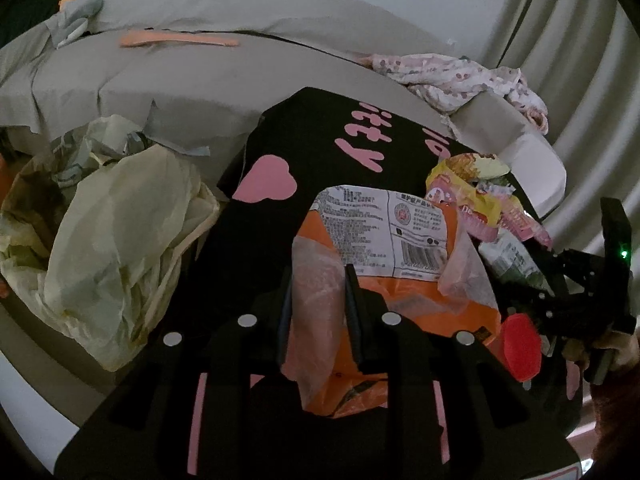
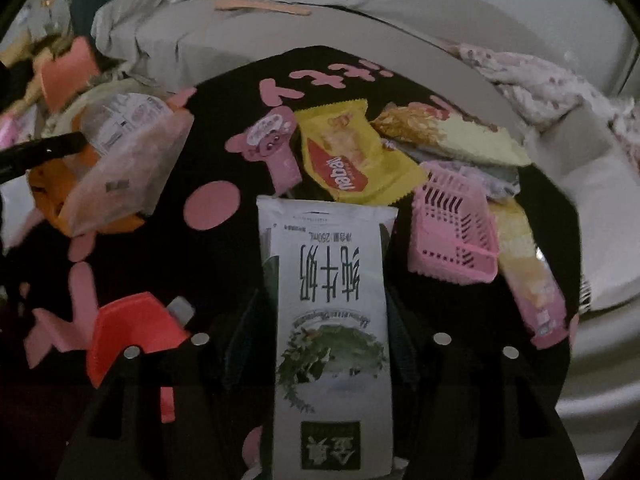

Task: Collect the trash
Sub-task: 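Grasp the white milk carton with the right gripper and lift it, then drop the orange snack bag into the trash bag with the left gripper while the right holds the carton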

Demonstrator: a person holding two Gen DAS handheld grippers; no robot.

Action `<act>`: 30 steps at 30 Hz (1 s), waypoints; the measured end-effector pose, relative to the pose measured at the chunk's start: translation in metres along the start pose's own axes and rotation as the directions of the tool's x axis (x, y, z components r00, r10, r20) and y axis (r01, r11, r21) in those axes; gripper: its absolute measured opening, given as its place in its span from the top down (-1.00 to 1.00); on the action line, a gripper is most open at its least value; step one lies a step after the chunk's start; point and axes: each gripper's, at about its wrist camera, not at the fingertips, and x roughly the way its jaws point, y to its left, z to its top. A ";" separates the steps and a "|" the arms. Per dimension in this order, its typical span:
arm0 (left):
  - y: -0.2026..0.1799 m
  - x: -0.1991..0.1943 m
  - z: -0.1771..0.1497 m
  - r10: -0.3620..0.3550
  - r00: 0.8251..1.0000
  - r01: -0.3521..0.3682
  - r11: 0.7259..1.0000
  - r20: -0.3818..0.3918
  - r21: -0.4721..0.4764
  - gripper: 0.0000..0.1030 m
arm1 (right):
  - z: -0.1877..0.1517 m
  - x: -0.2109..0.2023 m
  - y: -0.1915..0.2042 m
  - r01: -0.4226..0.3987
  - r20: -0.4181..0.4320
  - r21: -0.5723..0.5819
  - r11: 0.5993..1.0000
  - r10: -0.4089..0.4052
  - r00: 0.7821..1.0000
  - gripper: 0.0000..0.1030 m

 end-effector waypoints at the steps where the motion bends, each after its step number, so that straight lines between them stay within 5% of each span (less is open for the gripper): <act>1: 0.000 0.000 -0.001 0.002 1.000 -0.002 1.000 -0.001 0.003 0.57 | 0.000 -0.003 -0.001 -0.004 0.012 0.007 1.000 0.004 1.000 0.02; 8: -0.005 -0.013 0.001 0.012 0.999 -0.013 1.000 0.038 0.023 0.57 | 0.006 -0.048 -0.015 -0.098 0.160 0.100 0.990 0.081 0.984 0.06; 18: -0.001 -0.062 0.013 0.067 0.983 -0.077 0.996 0.171 0.048 0.57 | 0.030 -0.124 -0.008 -0.152 0.451 0.131 0.980 0.078 0.889 0.06; 22: 0.009 -0.080 0.015 0.085 0.974 -0.093 0.995 0.211 0.029 0.57 | 0.041 -0.139 0.001 -0.179 0.506 0.123 0.976 0.093 0.857 0.06; 26: 0.031 -0.098 0.016 0.127 0.960 -0.126 0.992 0.250 -0.018 0.57 | 0.048 -0.144 0.013 -0.201 0.528 0.110 0.973 0.114 0.841 0.06; 30: 0.069 -0.122 0.021 0.232 0.924 -0.211 0.972 0.304 -0.099 0.57 | 0.053 -0.142 0.027 -0.222 0.531 0.087 0.971 0.144 0.835 0.06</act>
